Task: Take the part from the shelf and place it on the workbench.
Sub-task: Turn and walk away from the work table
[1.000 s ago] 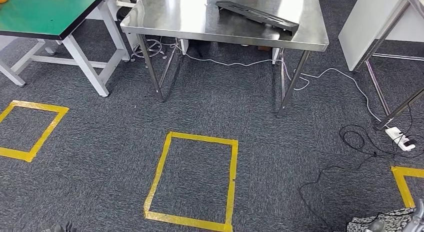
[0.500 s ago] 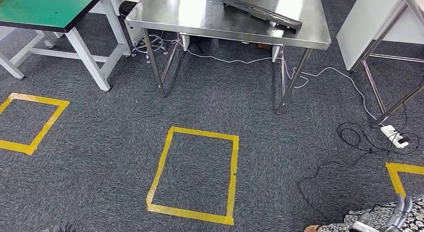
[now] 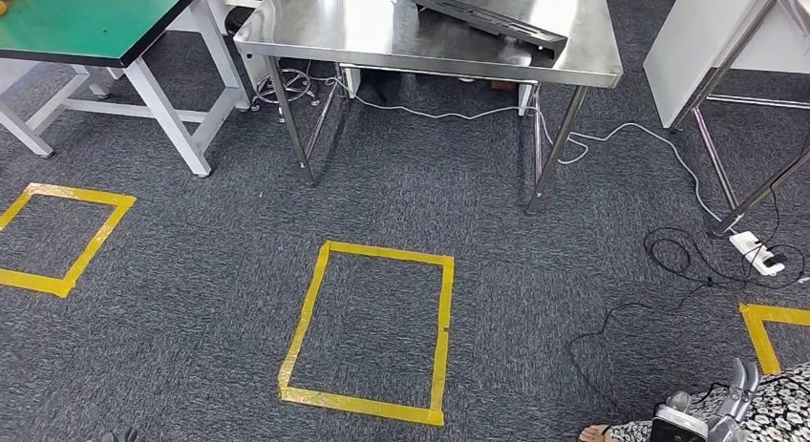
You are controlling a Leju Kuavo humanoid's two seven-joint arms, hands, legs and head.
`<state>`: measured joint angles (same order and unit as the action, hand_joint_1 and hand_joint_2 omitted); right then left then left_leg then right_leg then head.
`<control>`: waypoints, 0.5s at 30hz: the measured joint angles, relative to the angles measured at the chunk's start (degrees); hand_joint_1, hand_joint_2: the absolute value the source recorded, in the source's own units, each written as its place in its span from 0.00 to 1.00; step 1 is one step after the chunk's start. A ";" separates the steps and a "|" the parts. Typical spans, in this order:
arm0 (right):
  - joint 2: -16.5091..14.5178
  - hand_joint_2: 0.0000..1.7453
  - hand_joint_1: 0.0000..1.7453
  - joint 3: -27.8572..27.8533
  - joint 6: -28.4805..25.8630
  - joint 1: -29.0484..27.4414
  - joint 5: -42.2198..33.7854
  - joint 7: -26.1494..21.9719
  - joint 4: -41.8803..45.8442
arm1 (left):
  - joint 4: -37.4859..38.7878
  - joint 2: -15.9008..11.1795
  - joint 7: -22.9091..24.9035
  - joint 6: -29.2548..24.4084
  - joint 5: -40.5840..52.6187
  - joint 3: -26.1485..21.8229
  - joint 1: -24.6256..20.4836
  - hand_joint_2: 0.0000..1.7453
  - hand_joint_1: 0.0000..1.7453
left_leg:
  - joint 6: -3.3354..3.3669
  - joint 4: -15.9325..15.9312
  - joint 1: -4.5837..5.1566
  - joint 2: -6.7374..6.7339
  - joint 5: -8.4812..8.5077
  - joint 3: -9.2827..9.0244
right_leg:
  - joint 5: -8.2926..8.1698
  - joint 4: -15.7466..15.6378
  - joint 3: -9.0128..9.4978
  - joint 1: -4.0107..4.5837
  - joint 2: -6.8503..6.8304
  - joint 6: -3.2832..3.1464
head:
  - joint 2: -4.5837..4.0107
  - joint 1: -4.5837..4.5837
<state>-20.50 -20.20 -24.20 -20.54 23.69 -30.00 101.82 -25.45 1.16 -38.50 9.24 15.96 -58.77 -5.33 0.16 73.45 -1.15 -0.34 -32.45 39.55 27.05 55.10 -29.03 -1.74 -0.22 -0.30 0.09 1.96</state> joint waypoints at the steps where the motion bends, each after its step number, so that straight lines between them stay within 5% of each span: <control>1: -0.01 0.00 0.00 0.00 0.00 0.09 0.02 0.03 -0.21 | 0.01 -0.04 0.01 0.02 0.00 0.00 0.01 0.00 0.00 | 0.09 -3.10 -0.09 -0.03 1.88 -1.55 | 0.01 0.01 0.10 0.00 0.00 0.02 | 0.00 0.01; 3: -0.02 0.00 0.00 0.00 0.00 0.27 0.06 0.08 -0.49 | 0.01 -0.14 0.01 0.10 0.01 0.00 -0.02 0.00 0.00 | 0.43 -11.60 -0.05 -0.22 5.62 -5.72 | 0.06 0.06 0.15 0.23 0.02 0.13 | 0.00 0.02; 5: -0.01 0.00 0.00 0.00 -0.02 0.38 0.09 0.21 -0.66 | 0.01 -0.21 0.03 0.27 0.05 0.00 -0.05 0.00 0.00 | 0.77 -15.95 0.27 -0.32 6.83 -7.61 | 0.09 0.11 -0.13 0.59 -0.01 0.50 | 0.00 -0.01; 9: 0.01 0.00 0.00 0.00 -0.28 0.46 -0.04 0.64 -0.88 | 0.05 -0.20 0.07 0.36 0.15 0.00 -0.13 0.00 0.00 | 2.17 -17.18 0.58 -0.05 7.42 -7.68 | 0.91 1.28 -1.19 0.79 -0.23 1.49 | 0.00 -0.10; 13: 0.14 0.00 0.00 0.00 -0.40 0.43 -0.30 1.38 -0.96 | 0.27 -0.12 0.13 0.07 0.25 0.01 -0.45 0.00 0.00 | 3.25 -17.77 0.80 0.24 8.08 -7.30 | 7.13 15.14 -8.20 0.80 -0.02 0.69 | 0.00 -0.25; 15: 0.20 0.00 0.00 -0.01 -0.41 0.42 -0.30 1.57 -1.03 | 0.47 -0.08 0.17 -0.09 0.26 0.02 -0.48 0.00 0.00 | 3.34 -17.74 1.06 0.53 8.19 -7.13 | 7.18 17.07 -9.11 0.81 0.01 1.13 | 0.00 -0.24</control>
<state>-20.30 -20.21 -24.61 -20.12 23.40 -28.43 100.79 -24.98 1.09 -38.33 9.15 16.21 -58.76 -5.81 3.50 55.70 -0.10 0.19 -24.26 32.42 34.23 72.17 -38.13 -0.93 -0.21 0.83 0.09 1.72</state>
